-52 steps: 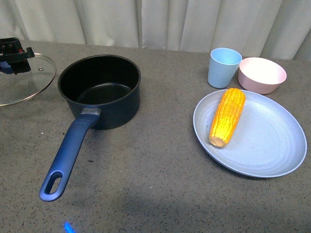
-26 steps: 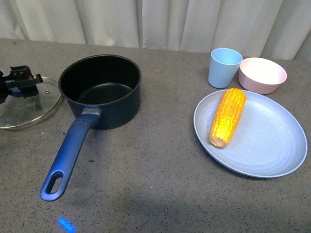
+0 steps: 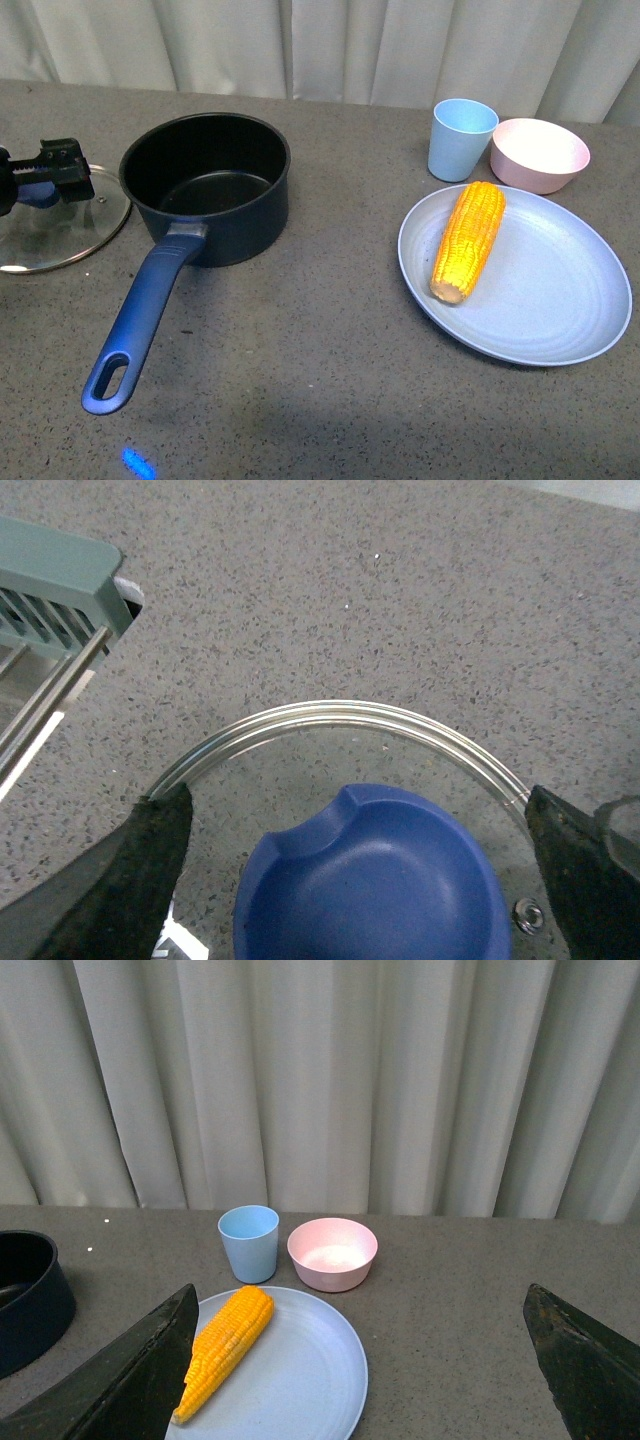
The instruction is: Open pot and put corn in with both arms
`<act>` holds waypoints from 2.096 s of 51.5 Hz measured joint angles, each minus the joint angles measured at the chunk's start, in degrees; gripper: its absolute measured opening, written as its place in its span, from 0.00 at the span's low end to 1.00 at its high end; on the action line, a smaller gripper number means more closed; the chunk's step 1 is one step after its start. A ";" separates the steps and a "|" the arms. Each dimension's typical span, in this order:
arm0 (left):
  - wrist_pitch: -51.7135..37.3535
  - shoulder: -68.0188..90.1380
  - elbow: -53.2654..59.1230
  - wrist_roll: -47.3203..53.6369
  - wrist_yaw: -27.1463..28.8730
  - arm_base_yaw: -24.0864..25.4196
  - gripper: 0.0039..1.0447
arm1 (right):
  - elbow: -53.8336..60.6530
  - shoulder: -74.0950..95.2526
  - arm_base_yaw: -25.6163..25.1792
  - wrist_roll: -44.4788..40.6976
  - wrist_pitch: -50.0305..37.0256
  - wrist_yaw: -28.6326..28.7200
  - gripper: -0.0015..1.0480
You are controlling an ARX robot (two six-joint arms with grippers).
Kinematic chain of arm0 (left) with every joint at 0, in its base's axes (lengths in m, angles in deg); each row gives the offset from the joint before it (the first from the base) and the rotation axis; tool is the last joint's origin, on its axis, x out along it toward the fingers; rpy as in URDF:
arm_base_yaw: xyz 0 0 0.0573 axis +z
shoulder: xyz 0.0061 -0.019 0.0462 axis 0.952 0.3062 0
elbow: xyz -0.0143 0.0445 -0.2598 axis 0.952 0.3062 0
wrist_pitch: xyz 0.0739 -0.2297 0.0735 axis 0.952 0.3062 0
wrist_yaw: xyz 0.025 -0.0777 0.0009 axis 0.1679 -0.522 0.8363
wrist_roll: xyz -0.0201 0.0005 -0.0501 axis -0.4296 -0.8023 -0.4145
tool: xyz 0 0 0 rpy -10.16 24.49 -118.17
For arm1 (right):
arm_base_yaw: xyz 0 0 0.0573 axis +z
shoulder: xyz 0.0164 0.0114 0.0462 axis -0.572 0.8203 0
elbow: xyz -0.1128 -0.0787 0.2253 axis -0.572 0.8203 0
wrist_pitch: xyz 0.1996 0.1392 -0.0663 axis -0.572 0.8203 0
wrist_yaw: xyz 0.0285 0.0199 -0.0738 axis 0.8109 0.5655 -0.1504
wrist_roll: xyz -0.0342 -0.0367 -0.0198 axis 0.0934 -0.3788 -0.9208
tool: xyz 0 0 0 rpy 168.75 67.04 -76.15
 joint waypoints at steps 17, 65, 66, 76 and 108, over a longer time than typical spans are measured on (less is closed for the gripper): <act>-10.45 -20.85 17.09 1.77 -5.03 2.49 0.82 | 0.00 0.00 0.02 0.00 0.00 0.00 0.91; -3.26 -67.67 49.53 1.75 -3.23 -7.93 0.03 | 0.00 0.00 0.00 0.00 0.04 0.00 0.91; -0.28 -70.44 49.57 1.75 -3.17 -7.93 0.03 | 0.00 0.00 0.00 0.00 0.04 -0.02 0.91; 9.25 -82.82 50.99 1.77 -3.13 -7.96 0.03 | 0.00 0.00 0.00 0.00 0.04 0.00 0.91; 29.51 -105.66 52.02 1.75 -3.15 -7.98 0.03 | 0.00 0.00 0.00 0.00 0.04 0.00 0.91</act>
